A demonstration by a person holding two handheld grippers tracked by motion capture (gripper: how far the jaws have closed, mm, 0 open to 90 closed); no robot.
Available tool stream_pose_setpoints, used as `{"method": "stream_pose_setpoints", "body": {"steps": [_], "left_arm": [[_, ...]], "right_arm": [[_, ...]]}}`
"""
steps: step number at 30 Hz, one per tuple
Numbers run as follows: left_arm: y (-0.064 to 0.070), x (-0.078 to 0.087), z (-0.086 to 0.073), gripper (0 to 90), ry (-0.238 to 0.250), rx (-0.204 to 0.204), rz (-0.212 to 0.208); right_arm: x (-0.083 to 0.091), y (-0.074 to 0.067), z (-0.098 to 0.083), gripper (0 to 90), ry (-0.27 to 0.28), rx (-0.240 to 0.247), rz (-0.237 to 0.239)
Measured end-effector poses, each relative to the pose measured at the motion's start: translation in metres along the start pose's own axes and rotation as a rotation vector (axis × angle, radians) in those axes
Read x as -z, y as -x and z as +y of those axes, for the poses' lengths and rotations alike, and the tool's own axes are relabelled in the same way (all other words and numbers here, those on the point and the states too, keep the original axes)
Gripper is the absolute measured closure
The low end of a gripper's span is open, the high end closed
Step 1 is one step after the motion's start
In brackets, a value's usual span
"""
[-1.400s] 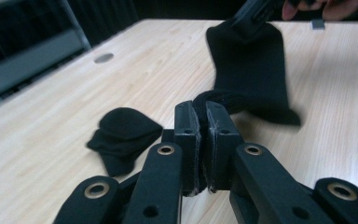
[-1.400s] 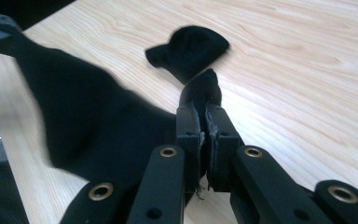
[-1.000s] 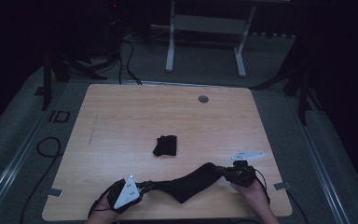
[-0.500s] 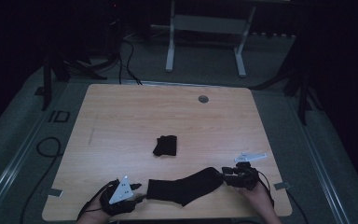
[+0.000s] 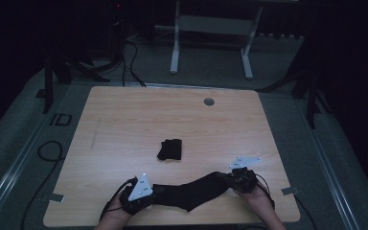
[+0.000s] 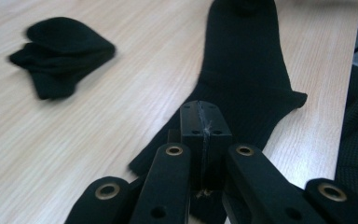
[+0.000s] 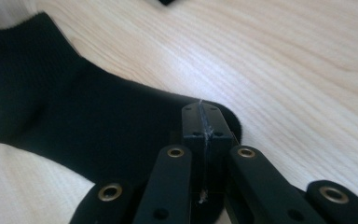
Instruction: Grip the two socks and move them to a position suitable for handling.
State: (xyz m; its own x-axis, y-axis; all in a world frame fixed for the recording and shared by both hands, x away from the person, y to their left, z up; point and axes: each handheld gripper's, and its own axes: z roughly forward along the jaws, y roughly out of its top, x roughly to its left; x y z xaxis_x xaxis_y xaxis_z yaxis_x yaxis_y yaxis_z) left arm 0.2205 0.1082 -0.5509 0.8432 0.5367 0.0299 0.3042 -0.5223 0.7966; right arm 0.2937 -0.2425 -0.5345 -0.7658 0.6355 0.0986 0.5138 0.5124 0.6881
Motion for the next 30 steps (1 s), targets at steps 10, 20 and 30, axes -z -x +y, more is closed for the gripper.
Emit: {"method": "stream_pose_setpoints", "body": {"steps": [10, 20, 30], "left_arm": [[-0.015, -0.019, -0.010, 90.0, -0.091, 0.011, -0.014], [-0.019, -0.019, -0.011, 90.0, -0.083, 0.030, -0.041], [-0.015, -0.016, -0.014, 90.0, -0.078, 0.032, -0.075]], "right_arm": [[-0.017, -0.002, -0.014, 89.5, -0.040, 0.005, -0.033], [-0.007, -0.013, -0.027, 89.4, -0.036, -0.011, -0.029], [0.002, -0.023, -0.039, 89.2, -0.020, -0.022, -0.036]]}}
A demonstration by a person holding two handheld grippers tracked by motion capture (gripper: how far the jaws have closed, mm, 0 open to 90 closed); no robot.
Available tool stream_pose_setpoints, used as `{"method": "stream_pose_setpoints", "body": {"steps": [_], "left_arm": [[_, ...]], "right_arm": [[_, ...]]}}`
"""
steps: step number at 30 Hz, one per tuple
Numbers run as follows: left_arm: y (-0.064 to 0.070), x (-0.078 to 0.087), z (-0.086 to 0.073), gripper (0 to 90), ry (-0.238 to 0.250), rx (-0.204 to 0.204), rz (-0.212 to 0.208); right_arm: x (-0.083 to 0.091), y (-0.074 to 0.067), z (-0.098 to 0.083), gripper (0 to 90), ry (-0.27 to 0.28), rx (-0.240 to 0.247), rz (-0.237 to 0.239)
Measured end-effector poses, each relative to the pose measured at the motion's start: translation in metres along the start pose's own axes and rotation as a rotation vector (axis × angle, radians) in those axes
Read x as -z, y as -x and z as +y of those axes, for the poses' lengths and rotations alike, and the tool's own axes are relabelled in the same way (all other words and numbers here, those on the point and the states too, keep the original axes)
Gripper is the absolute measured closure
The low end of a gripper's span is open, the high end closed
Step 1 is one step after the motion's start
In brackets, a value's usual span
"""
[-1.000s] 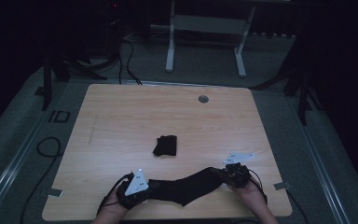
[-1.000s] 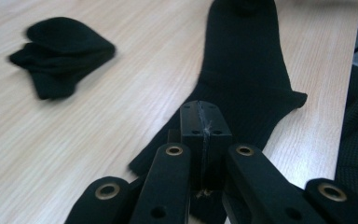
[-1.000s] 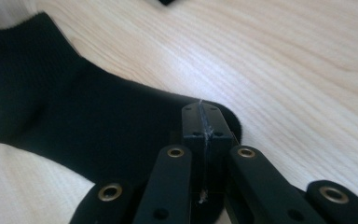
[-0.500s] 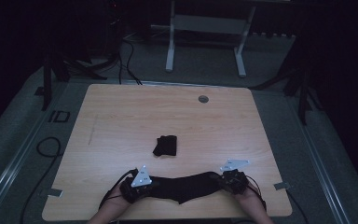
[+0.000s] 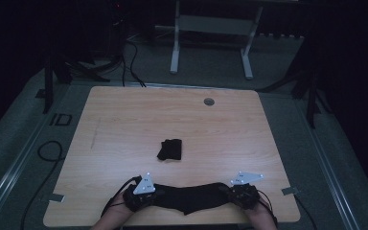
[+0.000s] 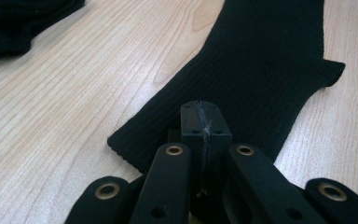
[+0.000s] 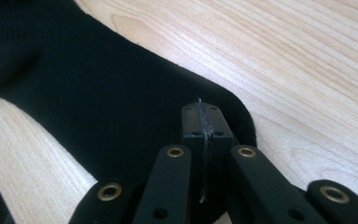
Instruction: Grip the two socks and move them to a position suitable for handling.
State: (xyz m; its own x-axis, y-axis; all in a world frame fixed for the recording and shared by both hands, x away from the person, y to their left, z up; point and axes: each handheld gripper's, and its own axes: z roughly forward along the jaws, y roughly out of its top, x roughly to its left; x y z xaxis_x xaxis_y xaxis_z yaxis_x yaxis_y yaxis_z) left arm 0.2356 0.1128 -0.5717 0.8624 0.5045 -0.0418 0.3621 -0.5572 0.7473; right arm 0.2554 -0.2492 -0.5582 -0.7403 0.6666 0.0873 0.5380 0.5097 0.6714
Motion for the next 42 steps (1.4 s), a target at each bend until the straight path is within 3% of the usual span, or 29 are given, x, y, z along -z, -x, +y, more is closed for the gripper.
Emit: {"method": "stream_pose_setpoints", "body": {"steps": [9, 15, 18, 20, 22, 24, 27, 29, 32, 38, 42], "left_arm": [[0.000, 0.000, 0.000, 89.9, 0.003, 0.015, -0.004], [-0.002, 0.006, 0.002, 88.0, 0.031, 0.018, 0.005], [-0.004, 0.014, 0.004, 81.3, 0.064, 0.027, 0.011], [-0.005, 0.018, 0.005, 72.1, 0.082, 0.030, 0.033], [-0.007, 0.021, 0.004, 63.9, 0.103, 0.048, 0.048], [-0.009, 0.022, 0.003, 54.8, 0.094, 0.056, 0.072], [-0.012, 0.022, 0.000, 51.8, 0.101, 0.073, 0.087], [-0.012, 0.022, -0.001, 50.6, 0.106, 0.079, 0.090], [-0.013, 0.025, -0.003, 50.2, 0.118, 0.089, 0.088], [-0.015, 0.026, -0.003, 47.4, 0.134, 0.106, 0.090], [-0.017, 0.027, -0.003, 47.4, 0.138, 0.111, 0.097]], "right_arm": [[0.000, 0.001, 0.000, 85.4, -0.003, -0.015, 0.021], [0.004, -0.006, 0.010, 78.1, -0.012, 0.042, 0.037], [0.009, -0.007, 0.024, 67.4, 0.015, 0.062, 0.043], [0.011, -0.007, 0.036, 55.4, 0.043, 0.074, 0.046], [0.011, -0.007, 0.052, 51.0, 0.059, 0.094, 0.064], [0.008, -0.010, 0.071, 46.7, 0.069, 0.126, 0.060], [-0.004, -0.015, 0.101, 41.3, 0.074, 0.175, 0.060], [-0.008, -0.015, 0.107, 40.9, 0.073, 0.177, 0.063], [-0.036, -0.018, 0.138, 41.2, 0.059, 0.213, 0.062], [-0.082, -0.014, 0.175, 41.9, 0.024, 0.147, 0.061], [-0.103, -0.016, 0.188, 40.3, 0.000, 0.127, 0.058]]}}
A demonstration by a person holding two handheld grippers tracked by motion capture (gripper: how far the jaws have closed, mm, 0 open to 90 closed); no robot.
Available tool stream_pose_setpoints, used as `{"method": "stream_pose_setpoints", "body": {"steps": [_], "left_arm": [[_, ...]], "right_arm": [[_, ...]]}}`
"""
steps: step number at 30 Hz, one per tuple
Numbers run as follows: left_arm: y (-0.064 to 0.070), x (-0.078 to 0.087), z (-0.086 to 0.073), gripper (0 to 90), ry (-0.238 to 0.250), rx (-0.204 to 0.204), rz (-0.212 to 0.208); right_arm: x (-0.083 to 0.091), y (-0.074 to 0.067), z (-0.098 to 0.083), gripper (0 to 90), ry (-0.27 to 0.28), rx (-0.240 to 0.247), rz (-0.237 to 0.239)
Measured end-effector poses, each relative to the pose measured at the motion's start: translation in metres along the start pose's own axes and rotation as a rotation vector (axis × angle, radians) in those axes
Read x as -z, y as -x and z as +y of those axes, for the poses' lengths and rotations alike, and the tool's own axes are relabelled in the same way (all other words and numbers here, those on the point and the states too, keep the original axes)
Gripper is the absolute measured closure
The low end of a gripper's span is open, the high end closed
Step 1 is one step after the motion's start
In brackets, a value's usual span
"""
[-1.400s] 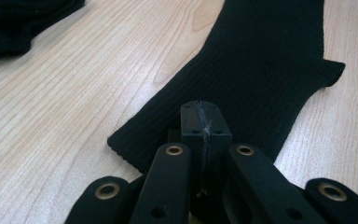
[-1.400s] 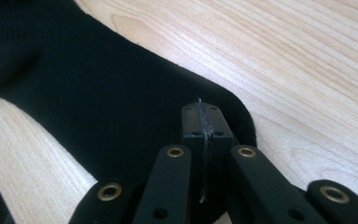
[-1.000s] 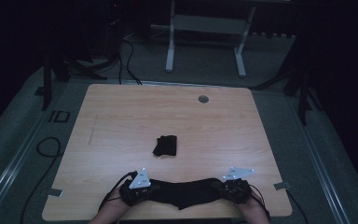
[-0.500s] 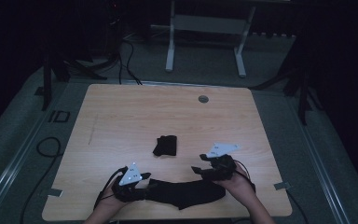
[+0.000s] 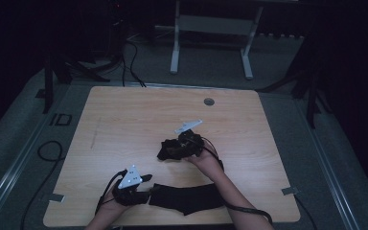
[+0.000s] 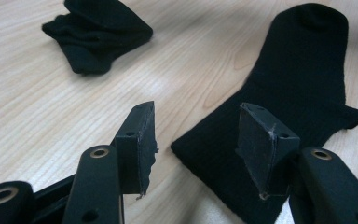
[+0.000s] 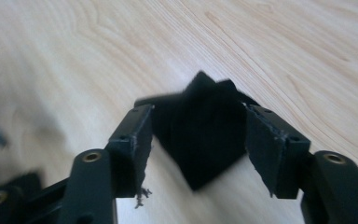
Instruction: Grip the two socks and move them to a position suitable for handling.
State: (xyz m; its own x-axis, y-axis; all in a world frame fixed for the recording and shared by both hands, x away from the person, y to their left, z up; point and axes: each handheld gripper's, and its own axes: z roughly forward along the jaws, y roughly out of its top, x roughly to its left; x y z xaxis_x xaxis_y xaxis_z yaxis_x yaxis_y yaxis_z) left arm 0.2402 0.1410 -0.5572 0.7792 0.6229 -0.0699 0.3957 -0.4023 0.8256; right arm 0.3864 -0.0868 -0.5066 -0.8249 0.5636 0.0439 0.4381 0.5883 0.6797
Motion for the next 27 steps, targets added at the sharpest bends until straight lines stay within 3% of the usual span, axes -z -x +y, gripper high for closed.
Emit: {"method": "stream_pose_setpoints", "body": {"steps": [1, 3, 7, 9, 11, 15, 18, 24, 27], "left_arm": [[0.000, 0.000, 0.000, 47.4, 0.000, 0.000, 0.000], [0.000, 0.000, -0.001, 47.4, 0.000, 0.002, 0.000], [-0.001, 0.001, -0.001, 46.4, -0.002, 0.006, 0.000], [-0.003, 0.001, -0.001, 46.4, -0.001, 0.014, -0.001], [-0.003, 0.001, -0.001, 46.4, 0.001, 0.015, 0.002], [-0.003, 0.001, -0.001, 46.4, 0.005, 0.019, 0.002], [-0.003, 0.000, 0.001, 46.4, 0.010, 0.027, 0.005], [-0.004, 0.001, 0.004, 46.7, 0.021, 0.056, 0.006], [-0.005, -0.001, 0.008, 46.6, 0.030, 0.076, 0.006]], "right_arm": [[-0.016, 0.002, 0.006, 39.0, -0.017, -0.013, 0.005], [-0.030, 0.002, 0.009, 38.5, -0.043, -0.017, -0.016], [-0.054, 0.002, 0.006, 39.1, -0.111, -0.009, -0.058], [-0.058, -0.001, 0.003, 42.3, -0.112, 0.003, -0.079], [-0.059, -0.003, 0.003, 46.7, -0.110, 0.007, -0.089], [-0.058, -0.006, 0.001, 70.2, -0.097, 0.015, -0.110], [-0.058, -0.008, 0.000, 73.3, -0.089, 0.019, -0.123], [-0.047, -0.009, -0.005, 78.0, -0.083, 0.005, -0.090], [-0.032, -0.014, -0.011, 78.0, -0.048, -0.010, -0.043]]}}
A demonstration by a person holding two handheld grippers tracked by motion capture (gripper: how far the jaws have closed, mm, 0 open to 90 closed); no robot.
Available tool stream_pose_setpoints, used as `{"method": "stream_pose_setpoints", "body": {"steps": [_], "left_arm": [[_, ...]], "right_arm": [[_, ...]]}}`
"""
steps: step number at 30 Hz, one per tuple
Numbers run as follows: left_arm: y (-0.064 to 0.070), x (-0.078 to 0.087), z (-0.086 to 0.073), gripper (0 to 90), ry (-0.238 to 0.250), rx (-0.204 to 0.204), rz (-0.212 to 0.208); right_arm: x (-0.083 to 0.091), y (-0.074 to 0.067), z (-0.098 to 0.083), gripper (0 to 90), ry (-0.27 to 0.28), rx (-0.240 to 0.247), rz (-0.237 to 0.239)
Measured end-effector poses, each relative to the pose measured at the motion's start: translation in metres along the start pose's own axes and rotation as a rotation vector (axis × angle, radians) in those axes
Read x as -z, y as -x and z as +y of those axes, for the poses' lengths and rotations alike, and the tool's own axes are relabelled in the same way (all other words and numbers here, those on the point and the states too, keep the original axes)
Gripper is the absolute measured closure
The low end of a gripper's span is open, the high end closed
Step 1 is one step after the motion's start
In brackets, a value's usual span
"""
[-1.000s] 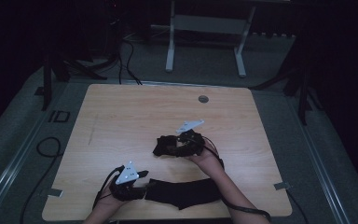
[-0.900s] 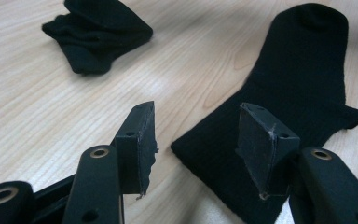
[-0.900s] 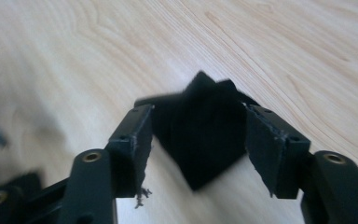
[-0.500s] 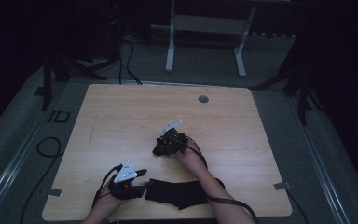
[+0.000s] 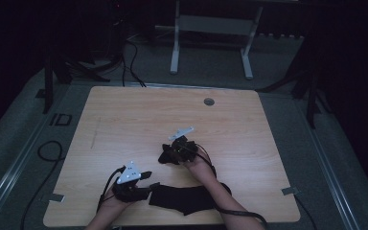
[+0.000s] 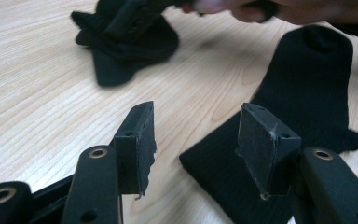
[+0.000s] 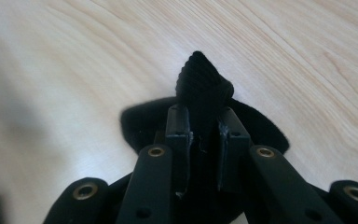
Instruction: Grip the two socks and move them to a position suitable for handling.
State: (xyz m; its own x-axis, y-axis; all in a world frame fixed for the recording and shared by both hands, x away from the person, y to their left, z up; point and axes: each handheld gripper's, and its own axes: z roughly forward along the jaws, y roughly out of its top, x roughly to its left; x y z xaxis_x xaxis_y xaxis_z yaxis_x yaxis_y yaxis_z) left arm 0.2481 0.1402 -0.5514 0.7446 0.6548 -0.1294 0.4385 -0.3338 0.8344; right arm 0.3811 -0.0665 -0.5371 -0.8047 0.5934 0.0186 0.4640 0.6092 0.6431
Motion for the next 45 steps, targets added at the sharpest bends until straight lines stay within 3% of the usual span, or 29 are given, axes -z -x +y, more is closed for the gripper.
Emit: {"method": "stream_pose_setpoints", "body": {"steps": [4, 6, 12, 17, 21, 22, 25, 28, 38, 45], "left_arm": [[0.000, -0.004, 0.011, 42.7, 0.016, 0.027, -0.017], [0.001, -0.007, 0.017, 41.8, 0.031, 0.039, -0.022], [-0.002, -0.025, 0.033, 40.5, 0.024, 0.069, -0.022], [-0.001, -0.039, 0.045, 42.5, -0.001, 0.046, -0.018], [-0.001, -0.046, 0.052, 51.4, -0.019, 0.046, 0.010], [-0.001, -0.048, 0.053, 55.9, -0.036, 0.037, 0.033], [-0.001, -0.053, 0.055, 71.3, -0.059, 0.017, 0.045], [0.001, -0.055, 0.057, 86.6, -0.051, 0.012, 0.060], [0.002, -0.049, 0.066, 89.4, -0.040, -0.012, 0.088], [-0.002, -0.034, 0.074, 89.6, -0.009, -0.015, 0.133]], "right_arm": [[0.021, -0.010, -0.007, 78.0, 0.049, 0.019, 0.016], [0.030, -0.011, -0.008, 78.0, 0.076, 0.003, 0.044], [0.047, -0.017, -0.007, 77.8, 0.111, 0.024, 0.040], [0.050, -0.019, -0.009, 77.6, 0.120, 0.026, 0.052], [0.051, -0.019, -0.011, 77.6, 0.120, 0.029, 0.053], [0.052, -0.018, -0.012, 77.6, 0.118, 0.027, 0.050], [0.054, -0.014, -0.015, 77.7, 0.118, 0.007, 0.063], [0.056, -0.012, -0.017, 77.6, 0.120, 0.009, 0.057], [0.069, 0.002, -0.020, 77.2, 0.148, -0.027, 0.097], [0.081, 0.010, -0.024, 83.8, 0.155, -0.037, 0.121]]}}
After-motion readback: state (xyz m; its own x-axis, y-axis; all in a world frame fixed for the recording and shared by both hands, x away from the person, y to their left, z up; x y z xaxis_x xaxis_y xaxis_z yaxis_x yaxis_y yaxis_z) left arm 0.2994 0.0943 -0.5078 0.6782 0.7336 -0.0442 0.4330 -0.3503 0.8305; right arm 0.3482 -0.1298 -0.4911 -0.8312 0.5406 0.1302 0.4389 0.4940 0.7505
